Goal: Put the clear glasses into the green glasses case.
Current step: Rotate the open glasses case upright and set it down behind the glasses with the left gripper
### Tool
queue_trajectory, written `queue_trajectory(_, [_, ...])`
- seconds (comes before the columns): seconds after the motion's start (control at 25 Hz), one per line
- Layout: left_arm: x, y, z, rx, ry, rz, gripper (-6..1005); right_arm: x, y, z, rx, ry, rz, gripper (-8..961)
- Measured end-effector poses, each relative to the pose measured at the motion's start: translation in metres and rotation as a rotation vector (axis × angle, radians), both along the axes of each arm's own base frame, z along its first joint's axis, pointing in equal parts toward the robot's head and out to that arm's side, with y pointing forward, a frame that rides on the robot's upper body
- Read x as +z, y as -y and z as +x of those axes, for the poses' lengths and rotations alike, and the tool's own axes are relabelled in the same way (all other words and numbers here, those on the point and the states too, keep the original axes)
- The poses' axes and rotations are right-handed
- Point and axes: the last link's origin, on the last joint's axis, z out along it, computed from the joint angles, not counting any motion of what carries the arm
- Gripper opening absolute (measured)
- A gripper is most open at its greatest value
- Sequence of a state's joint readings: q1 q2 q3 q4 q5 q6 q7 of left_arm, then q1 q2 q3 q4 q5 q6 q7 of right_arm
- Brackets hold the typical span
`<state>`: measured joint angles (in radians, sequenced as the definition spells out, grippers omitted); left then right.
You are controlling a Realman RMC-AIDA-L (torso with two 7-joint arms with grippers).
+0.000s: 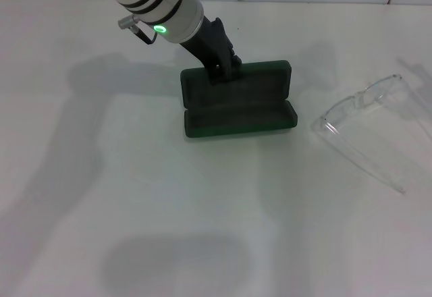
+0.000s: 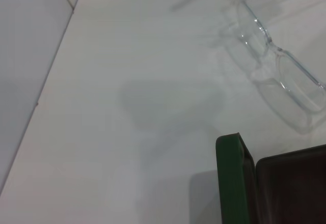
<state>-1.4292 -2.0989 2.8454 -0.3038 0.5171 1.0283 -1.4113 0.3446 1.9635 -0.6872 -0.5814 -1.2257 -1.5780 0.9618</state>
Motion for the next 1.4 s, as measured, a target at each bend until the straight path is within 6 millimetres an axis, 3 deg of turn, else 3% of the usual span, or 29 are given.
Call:
queue_trajectory(0.32, [-0.006,0.003,0.002,0.007,0.009,-0.015,172,0.0,0.0,0.0,-0.001,-0.001,0.0,868])
queue_trajectory(1.4, [-0.004,0.018,0.019,0.051,0.023,-0.139,416,0.0,0.005,0.003,-0.002,-0.003,-0.003,869])
